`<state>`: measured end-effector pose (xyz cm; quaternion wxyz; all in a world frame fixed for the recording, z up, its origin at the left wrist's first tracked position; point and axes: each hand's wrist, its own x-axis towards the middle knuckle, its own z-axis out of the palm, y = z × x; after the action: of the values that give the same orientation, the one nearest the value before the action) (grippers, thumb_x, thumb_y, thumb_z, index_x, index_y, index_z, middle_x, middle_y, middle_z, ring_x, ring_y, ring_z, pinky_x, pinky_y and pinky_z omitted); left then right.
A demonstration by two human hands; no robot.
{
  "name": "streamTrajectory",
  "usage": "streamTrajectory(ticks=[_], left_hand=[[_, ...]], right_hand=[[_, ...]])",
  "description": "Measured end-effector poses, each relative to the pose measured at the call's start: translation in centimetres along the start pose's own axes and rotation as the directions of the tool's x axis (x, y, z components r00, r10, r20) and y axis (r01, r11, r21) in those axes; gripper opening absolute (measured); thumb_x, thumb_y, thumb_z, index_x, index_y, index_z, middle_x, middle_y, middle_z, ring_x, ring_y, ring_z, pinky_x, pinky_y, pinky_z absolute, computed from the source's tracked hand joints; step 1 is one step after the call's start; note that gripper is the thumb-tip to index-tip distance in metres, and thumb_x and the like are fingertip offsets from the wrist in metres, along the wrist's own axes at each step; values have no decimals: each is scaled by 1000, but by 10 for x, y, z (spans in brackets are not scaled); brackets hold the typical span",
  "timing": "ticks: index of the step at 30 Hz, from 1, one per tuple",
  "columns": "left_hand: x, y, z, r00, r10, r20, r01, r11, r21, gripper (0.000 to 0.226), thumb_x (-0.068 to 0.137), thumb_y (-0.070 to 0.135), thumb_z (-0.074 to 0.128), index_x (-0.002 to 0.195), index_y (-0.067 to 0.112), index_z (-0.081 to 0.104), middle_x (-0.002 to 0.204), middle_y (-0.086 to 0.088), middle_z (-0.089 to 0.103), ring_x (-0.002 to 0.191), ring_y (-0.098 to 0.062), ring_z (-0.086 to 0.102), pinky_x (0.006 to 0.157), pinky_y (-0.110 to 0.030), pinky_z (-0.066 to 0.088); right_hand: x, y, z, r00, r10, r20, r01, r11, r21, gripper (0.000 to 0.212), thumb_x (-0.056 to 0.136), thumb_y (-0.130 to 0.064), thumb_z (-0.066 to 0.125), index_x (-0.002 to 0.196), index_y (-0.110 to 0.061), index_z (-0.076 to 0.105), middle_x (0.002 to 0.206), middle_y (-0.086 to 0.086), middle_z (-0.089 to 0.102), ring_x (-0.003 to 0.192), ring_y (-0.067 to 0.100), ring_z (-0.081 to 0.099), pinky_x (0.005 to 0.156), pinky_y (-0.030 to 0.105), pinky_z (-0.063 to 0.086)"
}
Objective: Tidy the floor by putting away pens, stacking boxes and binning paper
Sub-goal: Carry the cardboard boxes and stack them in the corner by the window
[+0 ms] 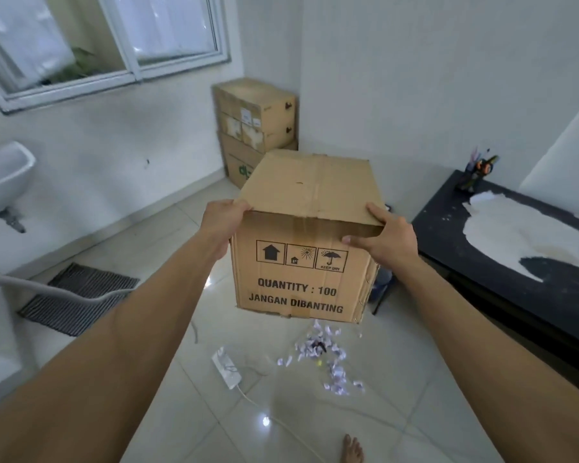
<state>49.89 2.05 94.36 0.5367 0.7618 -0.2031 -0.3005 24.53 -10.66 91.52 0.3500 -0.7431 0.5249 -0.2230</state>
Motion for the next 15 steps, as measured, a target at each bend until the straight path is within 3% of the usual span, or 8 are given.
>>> streamTrajectory(ticks=[3, 8, 15], left_hand=[[16, 20, -13, 999, 42, -31, -43, 999, -29, 15, 95, 26, 60, 105, 16, 64, 96, -3, 65, 89, -19, 60, 74, -33, 51], [66, 50, -28, 991, 71, -112, -76, 996, -44, 16, 94, 28, 61, 107, 18, 61, 102, -3, 64, 99, -23, 59, 89, -40, 51], [158, 106, -32, 977, 135, -163, -141, 990, -26, 14, 95, 28, 60, 101, 17, 64, 103, -4, 65, 88, -17, 59, 64, -28, 45]], right_hand=[[18, -26, 3, 997, -63, -37, 63, 998, 8, 101, 67, -44, 92, 154, -26, 43, 142, 0, 57, 128, 20, 55, 106, 35, 46], [75, -69, 14, 989, -139, -46, 138, 990, -21, 102, 67, -48, 90, 155, -28, 42, 140, 2, 60, 123, 22, 58, 104, 41, 51], [185, -117, 24, 975, -221, -24, 221, 975, 13, 97, 72, -42, 90, 155, -26, 41, 143, 4, 58, 127, 24, 56, 103, 35, 47]])
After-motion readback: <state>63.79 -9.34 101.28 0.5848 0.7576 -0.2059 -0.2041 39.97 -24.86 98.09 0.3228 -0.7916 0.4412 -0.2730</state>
